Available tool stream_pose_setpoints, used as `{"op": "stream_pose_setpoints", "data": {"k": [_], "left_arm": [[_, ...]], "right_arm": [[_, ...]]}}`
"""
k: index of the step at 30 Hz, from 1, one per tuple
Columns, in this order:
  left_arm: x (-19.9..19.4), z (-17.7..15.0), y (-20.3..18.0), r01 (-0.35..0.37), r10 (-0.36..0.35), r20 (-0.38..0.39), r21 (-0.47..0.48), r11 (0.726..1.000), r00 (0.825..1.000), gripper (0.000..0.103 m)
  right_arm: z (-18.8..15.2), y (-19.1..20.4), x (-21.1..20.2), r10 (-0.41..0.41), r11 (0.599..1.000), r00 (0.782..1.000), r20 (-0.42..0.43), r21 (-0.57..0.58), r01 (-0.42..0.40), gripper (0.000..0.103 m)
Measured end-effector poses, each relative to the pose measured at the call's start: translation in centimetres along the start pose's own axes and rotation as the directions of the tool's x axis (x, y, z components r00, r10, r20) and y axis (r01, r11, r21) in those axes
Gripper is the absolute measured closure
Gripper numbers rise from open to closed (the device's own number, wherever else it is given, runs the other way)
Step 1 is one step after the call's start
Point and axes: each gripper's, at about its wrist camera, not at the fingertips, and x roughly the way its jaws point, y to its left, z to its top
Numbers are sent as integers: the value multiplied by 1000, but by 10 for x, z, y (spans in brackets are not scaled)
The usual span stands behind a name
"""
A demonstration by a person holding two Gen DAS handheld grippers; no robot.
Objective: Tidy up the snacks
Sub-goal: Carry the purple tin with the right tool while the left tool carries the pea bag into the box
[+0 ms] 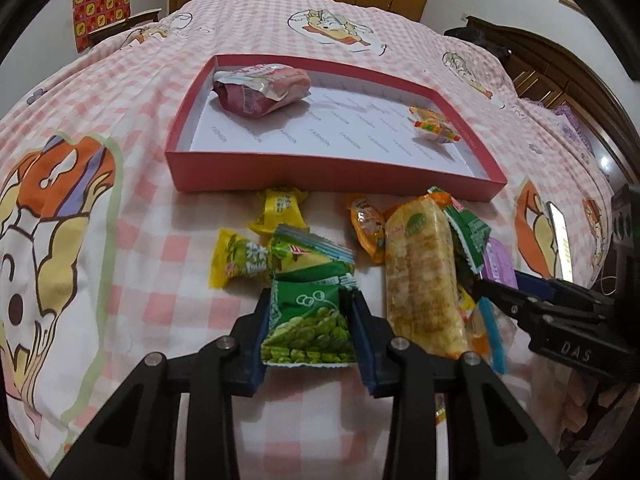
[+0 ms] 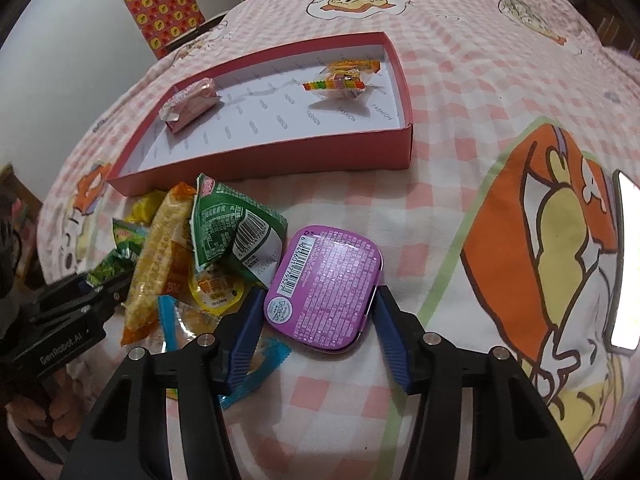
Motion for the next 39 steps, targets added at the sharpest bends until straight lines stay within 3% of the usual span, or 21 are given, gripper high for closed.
{"op": "stream_pose_setpoints", "data": {"k": [18,39], "left_arm": [[-45,-10,19,-2,5,61,-43,999,998,66],[-70,7,12,46,-44,102,-18,999,994,66]], "right_arm": [[-18,6,-38,55,998,998,22,-29,-54,47],[2,18,-57,113,990,993,-17,-85,-114,47]]}}
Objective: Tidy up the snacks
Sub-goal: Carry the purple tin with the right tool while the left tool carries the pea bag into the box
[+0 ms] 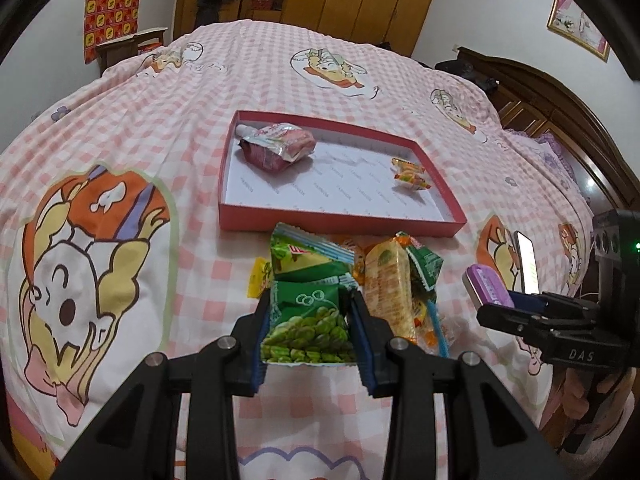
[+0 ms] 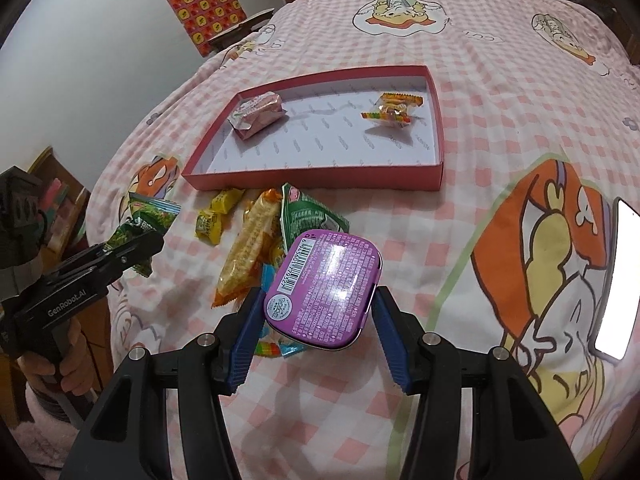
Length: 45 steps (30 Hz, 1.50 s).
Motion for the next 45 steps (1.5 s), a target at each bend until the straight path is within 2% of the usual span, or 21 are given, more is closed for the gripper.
{"op": "stream_pose_setpoints", "data": {"k": [5,9,15,19,23,31,38,45], "left_arm": [[2,9,-1,0,0,-7,15,1000,1000,66],[10,23,-3,-2,5,-51,42,999,999,66],[16,56,-8,-3,10,-98,70,998,995,66],[26,75,-8,-37,45,-101,76,996,994,66],[46,91,-8,-36,46,-152,67,997,987,66],[93,108,-5,-77,90,-251,61,995,964,66],[125,115,8,-100,103,-308,23,995,946,66],[143,116,17,-108,100,-335,-4,994,937,66]], "right_arm": [[10,2,-4,4,1000,1000,-2,-17,-4,47],[25,6,-1,26,999,999,-48,-31,-28,47],[57,9,-1,-14,997,997,-79,-71,9,47],[81,5,7,-21,998,994,-109,-57,15,47],[101,1,22,-32,999,988,-148,-49,25,47],[132,-8,68,-81,997,961,-263,-32,75,47],[147,-18,105,-140,989,923,-359,-13,145,47],[153,-20,125,-159,986,908,-389,-11,168,47]]}}
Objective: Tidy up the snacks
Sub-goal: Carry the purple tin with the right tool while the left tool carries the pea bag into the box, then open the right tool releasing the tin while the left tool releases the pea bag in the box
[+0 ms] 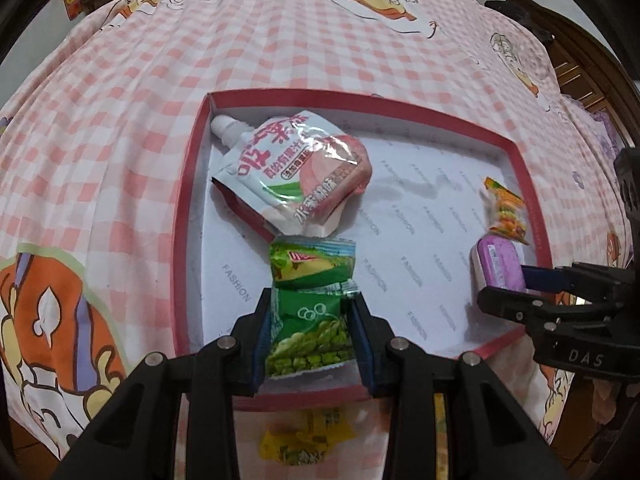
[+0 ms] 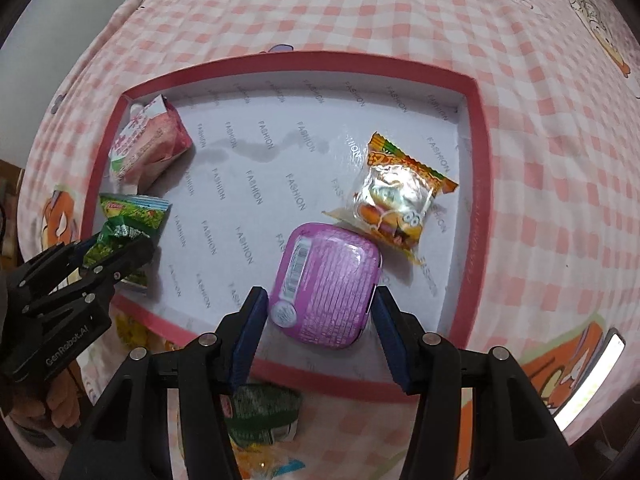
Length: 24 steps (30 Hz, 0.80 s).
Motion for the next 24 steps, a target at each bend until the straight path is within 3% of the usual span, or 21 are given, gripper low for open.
{"op": "stream_pose_setpoints", "data": {"k": [10,13,17,24], "left_arm": [[0,2,-6,-8,8,0,10,1000,1000,65],[1,5,-9,-13,13,-8,25,1000,1000,59],[3,6,-11,-19,20,-36,13,1000,999,42],[-15,-3,-12,0,1,-29,34,999,1000,41]], "right_arm": [[5,0,1,-2,1000,1000,-1,-12,2,47],[3,-1,1,-2,1000,1000,-3,-6,2,46],[6,-2,1,22,1000,1000,-5,11,-22,35],[-1,-2,-17,42,999,999,25,7,-43,35]]}}
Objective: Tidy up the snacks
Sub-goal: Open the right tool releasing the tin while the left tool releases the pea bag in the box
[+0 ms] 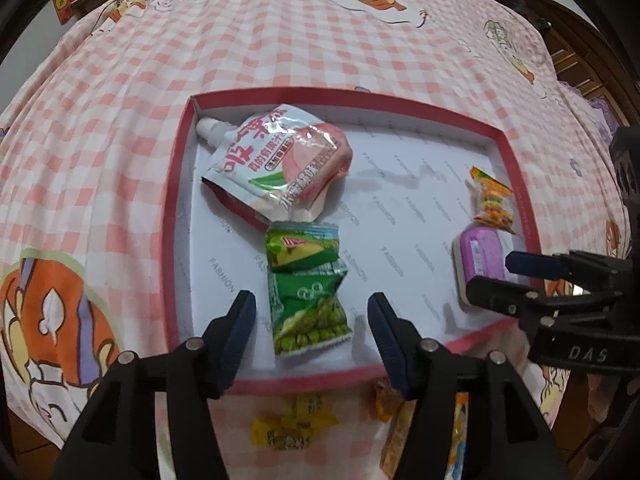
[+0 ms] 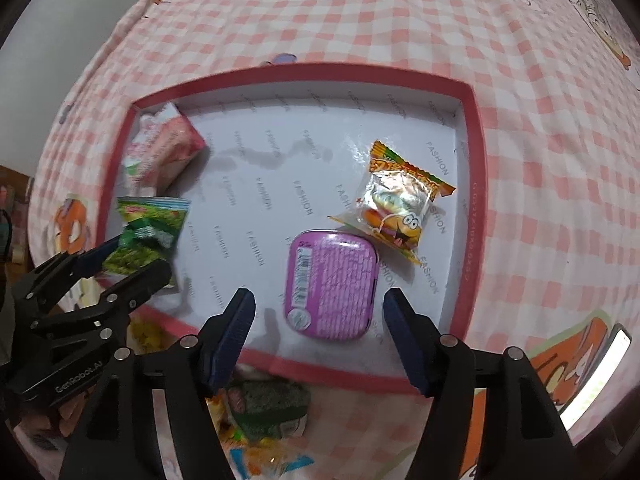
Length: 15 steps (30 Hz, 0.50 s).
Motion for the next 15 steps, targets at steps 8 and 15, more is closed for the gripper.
{"op": "stream_pose_setpoints", "data": {"k": [8,15], "left_arm": [[-30,-15,13,16,-15,31,-16,1000,999,39],[-41,-40,23,6,-6,8,-5,1000,1000,39]], "right_arm": [[-19,14,-17,-2,999,1000,24,-38,3,35],[-40,26,-17,23,998,1000,0,-59,-22,35]]}}
